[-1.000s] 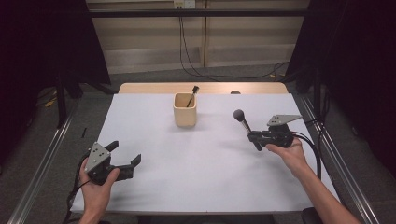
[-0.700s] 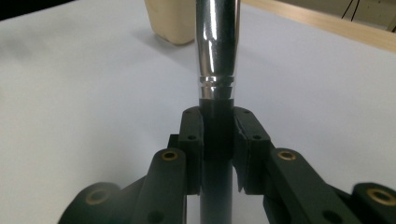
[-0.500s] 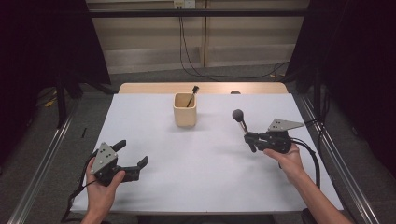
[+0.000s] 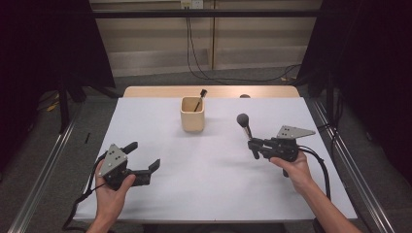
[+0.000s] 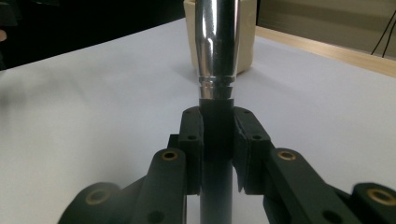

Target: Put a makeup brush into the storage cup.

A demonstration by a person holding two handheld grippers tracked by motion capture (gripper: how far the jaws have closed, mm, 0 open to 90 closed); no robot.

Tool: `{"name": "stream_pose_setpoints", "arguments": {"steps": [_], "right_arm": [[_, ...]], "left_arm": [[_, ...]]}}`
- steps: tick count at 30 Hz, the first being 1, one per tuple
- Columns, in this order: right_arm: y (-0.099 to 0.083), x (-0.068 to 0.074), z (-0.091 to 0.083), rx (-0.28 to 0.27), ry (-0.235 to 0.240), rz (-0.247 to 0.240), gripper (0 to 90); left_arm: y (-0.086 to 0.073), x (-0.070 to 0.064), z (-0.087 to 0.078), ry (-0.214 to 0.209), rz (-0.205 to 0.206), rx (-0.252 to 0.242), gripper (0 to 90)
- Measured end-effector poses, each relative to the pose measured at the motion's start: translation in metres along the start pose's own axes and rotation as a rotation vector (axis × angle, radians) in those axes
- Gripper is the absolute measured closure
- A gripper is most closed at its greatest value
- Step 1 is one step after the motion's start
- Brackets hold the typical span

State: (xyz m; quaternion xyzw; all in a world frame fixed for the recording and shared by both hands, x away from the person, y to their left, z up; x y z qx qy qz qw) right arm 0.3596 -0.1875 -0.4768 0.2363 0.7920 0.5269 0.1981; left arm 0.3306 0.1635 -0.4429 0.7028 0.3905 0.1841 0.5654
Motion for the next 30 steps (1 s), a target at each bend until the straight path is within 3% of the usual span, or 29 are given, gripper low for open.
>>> {"name": "stream_pose_setpoints", "arguments": {"steps": [3,5,7,12,14,22,30], "right_arm": [[0.003,0.003,0.0,-0.014,0.007,0.0,75.5],[0.005,0.005,0.0,-0.025,0.015,-0.002,75.5],[0.006,0.007,0.0,-0.029,0.02,-0.004,75.5],[0.009,0.011,0.002,-0.035,0.034,-0.014,75.5],[0.01,0.012,0.003,-0.036,0.039,-0.014,75.5],[0.015,0.018,0.007,-0.049,0.062,-0.018,75.5],[0.023,0.03,0.01,-0.067,0.092,-0.034,75.5]], "left_arm": [[0.001,-0.008,0.005,-0.024,0.007,0.008,4.8],[0.003,-0.015,0.009,-0.062,0.015,0.001,4.4],[0.004,-0.019,0.011,-0.066,0.021,0.004,4.4],[0.009,-0.029,0.02,-0.117,0.007,-0.008,3.4],[0.007,-0.031,0.025,-0.131,-0.008,0.009,3.4],[0.013,-0.048,0.04,-0.173,0.019,0.021,3.5],[0.018,-0.073,0.054,-0.251,0.029,0.013,3.4]]}}
Point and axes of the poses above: each handheld gripper's, and its own axes: z roughly forward along the jaws, y roughly out of its top, x roughly to its left, the point moved 9 cm from there along z, roughly forward along the jaws, and after that the axes turned 12 degrees about -z, right-handed, at the moved point
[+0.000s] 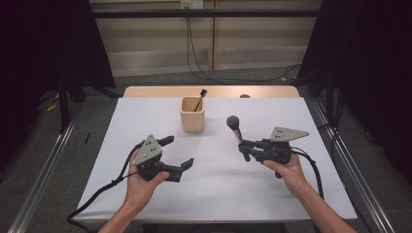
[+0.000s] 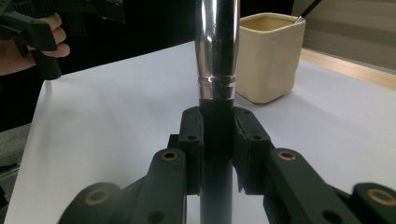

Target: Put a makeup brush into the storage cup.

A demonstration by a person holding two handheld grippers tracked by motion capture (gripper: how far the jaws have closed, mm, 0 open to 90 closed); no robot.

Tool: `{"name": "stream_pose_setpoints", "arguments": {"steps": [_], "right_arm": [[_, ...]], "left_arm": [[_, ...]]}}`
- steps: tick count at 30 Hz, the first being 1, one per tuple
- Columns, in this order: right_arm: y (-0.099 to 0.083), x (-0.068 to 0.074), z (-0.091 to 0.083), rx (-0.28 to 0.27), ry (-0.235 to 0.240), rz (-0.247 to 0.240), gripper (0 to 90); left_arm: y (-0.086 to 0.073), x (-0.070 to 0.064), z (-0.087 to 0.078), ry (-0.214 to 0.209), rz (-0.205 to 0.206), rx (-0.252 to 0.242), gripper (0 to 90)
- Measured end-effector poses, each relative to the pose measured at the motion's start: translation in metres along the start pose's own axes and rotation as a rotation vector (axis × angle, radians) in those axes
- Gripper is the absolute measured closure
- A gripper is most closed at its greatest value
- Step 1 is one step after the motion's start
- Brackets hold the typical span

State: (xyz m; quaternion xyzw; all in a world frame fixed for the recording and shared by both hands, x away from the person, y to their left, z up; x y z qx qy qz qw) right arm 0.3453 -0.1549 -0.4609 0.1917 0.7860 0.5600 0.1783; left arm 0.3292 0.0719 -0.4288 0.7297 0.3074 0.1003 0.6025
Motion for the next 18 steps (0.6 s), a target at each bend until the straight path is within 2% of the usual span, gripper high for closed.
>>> {"name": "stream_pose_setpoints", "arguments": {"steps": [2,4,7,10,12,14,18], "right_arm": [[0.002,0.002,0.001,-0.005,0.006,-0.002,75.5],[0.003,0.003,0.003,-0.009,0.011,-0.001,75.5],[0.005,0.005,0.006,-0.01,0.018,-0.001,75.5],[0.008,0.007,0.012,-0.013,0.024,-0.002,75.5],[0.01,0.008,0.015,-0.016,0.028,-0.007,75.5],[0.013,0.008,0.017,-0.013,0.029,-0.02,75.5],[0.024,0.004,0.017,-0.041,0.014,-0.018,75.5]], "left_arm": [[-0.001,0.0,0.002,-0.012,-0.01,0.002,3.4],[-0.001,0.002,0.003,0.001,-0.006,0.003,3.4],[0.003,0.003,0.005,0.001,-0.007,-0.006,3.4],[0.009,0.0,0.014,-0.005,0.003,-0.009,3.4],[0.012,-0.003,0.022,-0.005,0.019,0.018,4.4],[0.019,-0.007,0.027,-0.02,0.007,0.006,9.1],[0.032,-0.008,0.034,-0.027,0.008,-0.023,7.7]]}}
Point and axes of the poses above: each handheld gripper's, and its own axes: z roughly forward along the jaws, y roughly out of its top, x roughly to its left, the point moved 9 cm from there along z, roughly forward along the jaws, and after that the axes turned 12 degrees about -z, right-handed, at the moved point
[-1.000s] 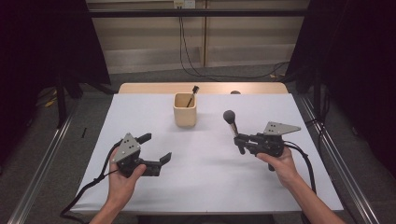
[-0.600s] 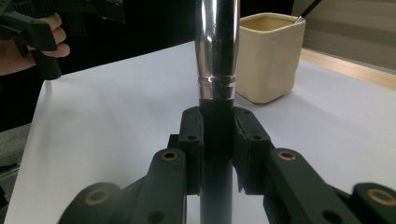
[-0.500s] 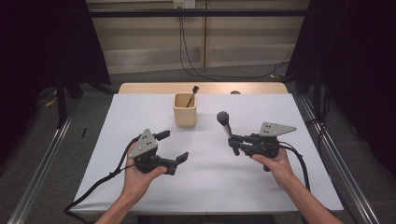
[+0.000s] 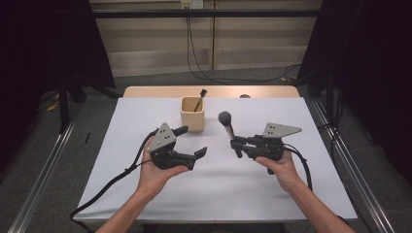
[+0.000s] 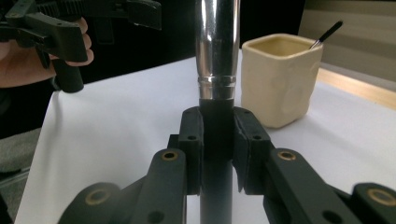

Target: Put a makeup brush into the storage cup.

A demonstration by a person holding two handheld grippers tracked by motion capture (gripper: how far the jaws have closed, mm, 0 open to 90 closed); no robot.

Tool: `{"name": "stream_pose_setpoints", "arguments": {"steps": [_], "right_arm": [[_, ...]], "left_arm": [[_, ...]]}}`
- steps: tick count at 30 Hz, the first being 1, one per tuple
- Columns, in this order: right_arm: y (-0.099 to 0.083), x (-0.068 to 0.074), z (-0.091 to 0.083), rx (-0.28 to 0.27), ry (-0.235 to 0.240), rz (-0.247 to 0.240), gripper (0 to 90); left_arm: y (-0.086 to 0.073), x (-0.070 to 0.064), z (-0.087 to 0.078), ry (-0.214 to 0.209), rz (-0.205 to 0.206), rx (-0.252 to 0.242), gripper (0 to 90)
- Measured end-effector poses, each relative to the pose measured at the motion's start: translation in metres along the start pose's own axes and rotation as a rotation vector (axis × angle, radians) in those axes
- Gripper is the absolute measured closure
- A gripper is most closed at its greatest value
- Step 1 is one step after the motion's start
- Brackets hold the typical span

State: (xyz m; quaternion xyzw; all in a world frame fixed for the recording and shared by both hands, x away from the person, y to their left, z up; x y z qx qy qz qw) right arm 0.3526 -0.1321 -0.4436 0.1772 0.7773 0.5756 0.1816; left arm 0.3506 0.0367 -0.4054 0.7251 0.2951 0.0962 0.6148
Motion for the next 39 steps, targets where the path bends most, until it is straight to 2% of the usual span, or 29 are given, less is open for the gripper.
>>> {"name": "stream_pose_setpoints", "arguments": {"steps": [3,6,8,10,12,15,21,26,28,30,31,33,35,39], "right_arm": [[0.003,0.0,0.004,-0.004,0.003,-0.005,75.5],[0.004,0.004,0.01,-0.01,0.022,-0.006,75.5],[0.002,0.006,0.011,-0.002,0.024,-0.013,75.5],[0.0,0.006,0.011,-0.001,0.025,-0.007,75.5],[0.0,0.005,0.01,-0.004,0.021,-0.003,75.5],[0.0,0.006,0.011,-0.008,0.025,0.001,75.5],[-0.002,0.011,0.015,-0.009,0.045,0.004,75.5],[-0.006,0.013,0.017,-0.002,0.052,0.009,75.5],[-0.006,0.014,0.018,-0.004,0.056,0.015,75.5],[-0.006,0.015,0.02,-0.009,0.058,0.012,75.5],[-0.005,0.016,0.02,-0.008,0.059,0.01,75.5],[-0.005,0.017,0.021,-0.007,0.061,0.008,75.5],[-0.005,0.016,0.021,-0.008,0.06,0.01,75.5],[-0.006,0.015,0.021,-0.009,0.054,0.018,75.5]], "left_arm": [[0.006,-0.005,0.009,-0.011,-0.006,-0.008,7.6],[0.007,-0.011,0.019,-0.024,0.03,0.008,9.3],[0.005,-0.013,0.026,-0.026,0.033,0.013,7.1],[0.006,-0.015,0.032,-0.046,0.012,0.0,7.0],[0.005,-0.014,0.037,-0.044,0.001,0.0,6.8],[0.003,-0.014,0.043,-0.049,0.002,0.01,5.0],[0.0,-0.019,0.054,-0.075,-0.029,0.001,4.9],[-0.006,-0.017,0.058,-0.062,-0.045,0.008,5.0],[-0.007,-0.016,0.06,-0.061,-0.051,0.004,7.6],[-0.009,-0.015,0.061,-0.054,-0.056,0.004,16.0],[-0.01,-0.015,0.062,-0.049,-0.064,0.004,16.1],[-0.008,-0.015,0.062,-0.057,-0.053,-0.009,22.9],[-0.006,-0.016,0.062,-0.076,-0.074,-0.018,28.5],[-0.009,-0.014,0.063,-0.079,-0.094,-0.005,36.6]]}}
Point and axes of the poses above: each handheld gripper's, and its own axes: z roughly forward along the jaws, y roughly out of its top, x roughly to its left, the point moved 9 cm from there along z, roughly forward along the jaws, and after that the axes turned 12 degrees about -z, right-handed, at the moved point
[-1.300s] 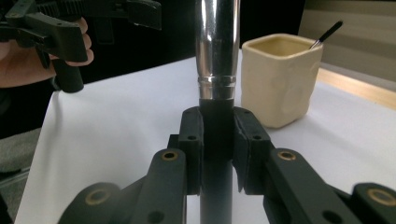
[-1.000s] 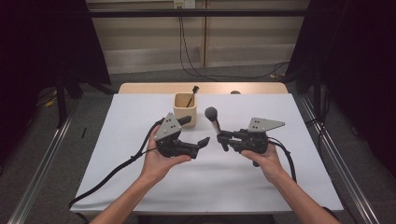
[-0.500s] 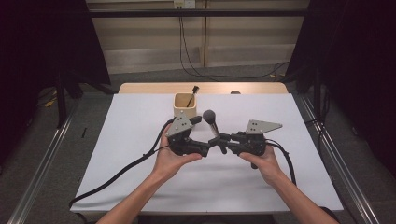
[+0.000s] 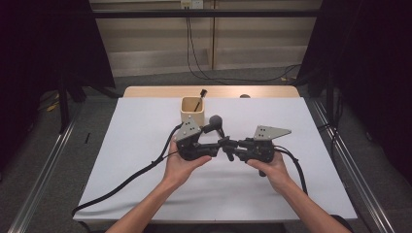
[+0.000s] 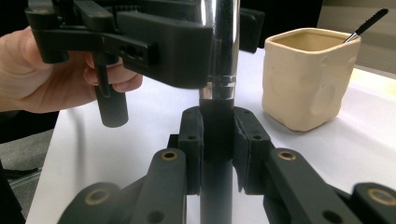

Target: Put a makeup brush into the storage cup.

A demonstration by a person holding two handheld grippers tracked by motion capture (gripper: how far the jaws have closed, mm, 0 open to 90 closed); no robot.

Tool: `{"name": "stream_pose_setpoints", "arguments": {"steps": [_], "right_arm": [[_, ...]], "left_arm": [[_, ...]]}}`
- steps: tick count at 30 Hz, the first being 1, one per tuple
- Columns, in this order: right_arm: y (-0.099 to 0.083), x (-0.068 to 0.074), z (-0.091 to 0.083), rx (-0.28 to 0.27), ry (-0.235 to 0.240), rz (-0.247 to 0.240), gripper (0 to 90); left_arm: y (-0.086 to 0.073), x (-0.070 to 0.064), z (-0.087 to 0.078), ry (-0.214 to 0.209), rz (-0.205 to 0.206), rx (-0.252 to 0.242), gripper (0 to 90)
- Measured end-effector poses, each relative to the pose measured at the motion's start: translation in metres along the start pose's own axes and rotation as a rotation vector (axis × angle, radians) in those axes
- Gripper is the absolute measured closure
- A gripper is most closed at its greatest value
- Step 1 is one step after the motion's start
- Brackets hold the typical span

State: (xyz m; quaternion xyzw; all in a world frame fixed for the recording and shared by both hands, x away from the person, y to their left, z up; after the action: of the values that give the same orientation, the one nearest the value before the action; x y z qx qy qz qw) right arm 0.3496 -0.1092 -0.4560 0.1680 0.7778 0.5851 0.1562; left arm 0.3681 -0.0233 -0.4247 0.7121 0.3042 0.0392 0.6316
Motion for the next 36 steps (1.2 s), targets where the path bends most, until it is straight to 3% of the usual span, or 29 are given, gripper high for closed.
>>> {"name": "stream_pose_setpoints", "arguments": {"steps": [3,6,7,8,9,14,19,28,36], "right_arm": [[-0.0007,0.0,0.0001,0.003,-0.002,0.0,75.5],[-0.0006,0.0004,0.0008,0.002,-0.002,0.001,75.4],[-0.0005,0.0003,0.0009,0.001,-0.003,0.001,75.5],[-0.0004,0.0004,0.0008,-0.001,-0.003,0.004,75.4],[-0.0008,0.0002,0.001,0.002,-0.005,0.004,75.4],[0.0,0.0001,0.0011,-0.005,-0.005,0.005,75.4],[-0.0003,0.0008,0.0018,-0.007,-0.002,0.006,75.3],[-0.0025,0.0005,0.0043,0.002,-0.006,0.009,72.9],[-0.0029,0.0015,0.0041,0.012,-0.006,0.0,62.9]], "left_arm": [[-0.0007,-0.0014,0.0018,-0.016,-0.023,-0.007,41.6],[-0.001,-0.0031,0.002,-0.03,-0.032,-0.009,54.1],[-0.0019,-0.0018,0.0017,-0.017,-0.029,-0.003,56.3],[-0.0023,-0.0035,0.0017,-0.043,-0.041,-0.002,59.8],[-0.0024,-0.004,0.0019,-0.043,-0.042,-0.001,65.3],[-0.0002,-0.0044,0.0015,-0.06,-0.071,-0.006,66.7],[-0.0011,-0.0059,0.0014,-0.066,-0.071,0.001,68.6],[-0.0019,-0.0061,0.0,-0.064,-0.049,0.033,70.6],[0.0017,-0.0037,-0.0024,-0.046,-0.035,0.026,70.9]]}}
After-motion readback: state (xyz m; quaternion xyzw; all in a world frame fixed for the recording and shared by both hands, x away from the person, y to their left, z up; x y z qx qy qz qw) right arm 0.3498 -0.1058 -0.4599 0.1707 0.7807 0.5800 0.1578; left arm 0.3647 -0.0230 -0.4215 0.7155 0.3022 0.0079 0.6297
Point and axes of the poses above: each handheld gripper's, and its own axes: z roughly forward along the jaws, y roughly out of its top, x roughly to its left, the point moved 9 cm from there along z, roughly forward along the jaws, and after that the axes turned 12 degrees about -z, right-handed, at the moved point
